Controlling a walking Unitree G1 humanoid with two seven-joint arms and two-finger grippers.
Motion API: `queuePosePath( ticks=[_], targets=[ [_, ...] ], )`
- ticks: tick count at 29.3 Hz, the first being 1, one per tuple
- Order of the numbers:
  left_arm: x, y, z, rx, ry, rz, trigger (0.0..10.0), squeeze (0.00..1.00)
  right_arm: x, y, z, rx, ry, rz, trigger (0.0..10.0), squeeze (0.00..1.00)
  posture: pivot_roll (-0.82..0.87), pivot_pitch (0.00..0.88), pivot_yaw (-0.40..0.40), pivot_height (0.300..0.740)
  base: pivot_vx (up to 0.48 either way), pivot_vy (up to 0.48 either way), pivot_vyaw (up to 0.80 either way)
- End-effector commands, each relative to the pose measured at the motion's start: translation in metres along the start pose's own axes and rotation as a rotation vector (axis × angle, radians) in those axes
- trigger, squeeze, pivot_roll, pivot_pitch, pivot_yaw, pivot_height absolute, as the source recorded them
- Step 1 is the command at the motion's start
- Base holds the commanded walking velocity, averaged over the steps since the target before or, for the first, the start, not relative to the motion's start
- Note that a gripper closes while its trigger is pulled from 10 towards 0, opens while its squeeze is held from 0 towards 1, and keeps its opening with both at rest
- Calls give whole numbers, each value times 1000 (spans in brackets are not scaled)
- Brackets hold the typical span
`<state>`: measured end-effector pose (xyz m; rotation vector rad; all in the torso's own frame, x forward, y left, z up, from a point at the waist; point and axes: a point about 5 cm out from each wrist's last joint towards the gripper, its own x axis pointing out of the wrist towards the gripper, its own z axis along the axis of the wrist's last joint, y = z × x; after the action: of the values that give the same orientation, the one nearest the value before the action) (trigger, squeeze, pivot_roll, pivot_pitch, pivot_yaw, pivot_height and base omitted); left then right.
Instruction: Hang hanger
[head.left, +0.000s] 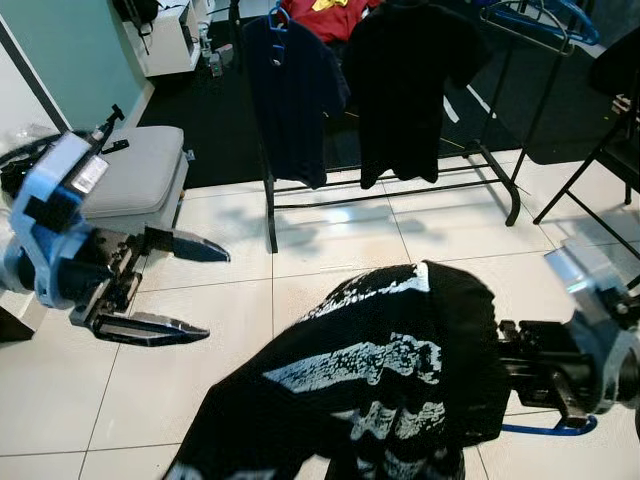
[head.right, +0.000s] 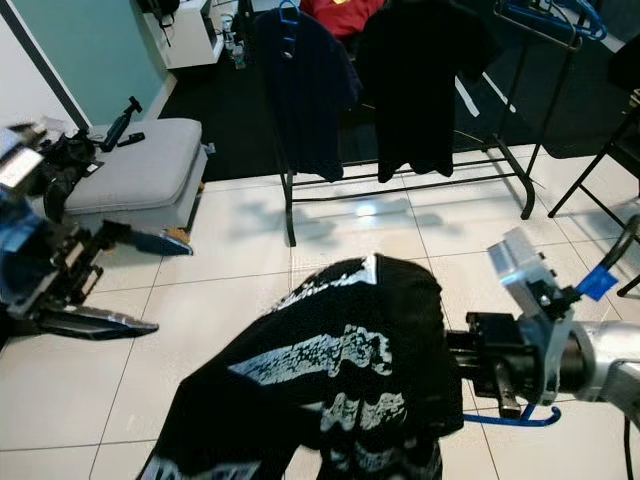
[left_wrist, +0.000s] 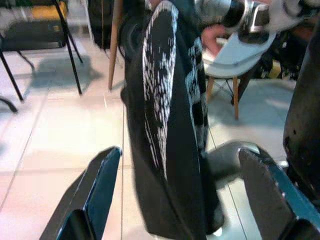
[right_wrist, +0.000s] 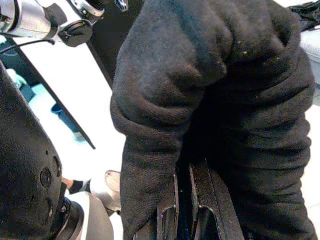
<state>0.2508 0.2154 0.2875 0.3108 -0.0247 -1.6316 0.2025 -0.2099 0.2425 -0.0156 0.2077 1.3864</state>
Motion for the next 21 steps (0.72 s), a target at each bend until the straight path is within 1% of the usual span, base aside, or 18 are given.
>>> queuePosePath(
  ticks=[1, 2, 3, 4, 5, 6, 8, 9, 14, 20, 21],
  targets=[
    [3, -3, -8, -40, 71, 21, 10000, 0, 0, 2, 9, -40, -17, 20, 0, 0, -27, 143, 69, 740, 0, 0, 0],
    [3, -3, -8, -40, 71, 21, 10000, 0, 0, 2, 9, -40, -17, 20, 0, 0, -27, 143, 69, 740, 0, 0, 0],
    [16, -2, -16, -73, 81, 44, 10000, 0, 0, 1, 12, -52, -20, 23, 0, 0, -29, 144, 68, 740, 0, 0, 0],
    [16, -2, -16, -73, 81, 44, 10000, 0, 0, 1, 12, -52, -20, 23, 0, 0, -29, 144, 68, 740, 0, 0, 0],
    [35, -1, -25, -116, 73, 78, 10000, 0, 2, 1, 16, -67, -24, 27, 0, 0, -34, 142, 66, 740, 0, 0, 0],
    [35, -1, -25, -116, 73, 78, 10000, 0, 2, 1, 16, -67, -24, 27, 0, 0, -34, 142, 66, 740, 0, 0, 0],
    [46, 1, -27, -137, 40, 99, 10000, 0, 3, 0, 18, -74, -23, 35, 0, 0, -37, 144, 66, 740, 0, 0, 0],
    [49, 2, -29, -145, 26, 115, 10000, 0, 4, 0, 18, -78, -23, 39, 0, 0, -41, 142, 66, 740, 0, 0, 0],
    [52, 6, -31, -156, 7, 132, 10000, 0, 4, -1, 20, -85, -24, 50, 0, 0, -44, 142, 68, 740, 0, 0, 0],
    [55, 6, -30, -156, -4, 129, 10000, 0, 5, -1, 20, -86, -25, 49, 0, 0, -44, 142, 67, 740, 0, 0, 0],
    [55, 5, -30, -157, -5, 128, 4667, 0, 5, -2, 20, -86, -27, 46, 0, 0, -43, 141, 67, 740, 0, 0, 0]
  ],
)
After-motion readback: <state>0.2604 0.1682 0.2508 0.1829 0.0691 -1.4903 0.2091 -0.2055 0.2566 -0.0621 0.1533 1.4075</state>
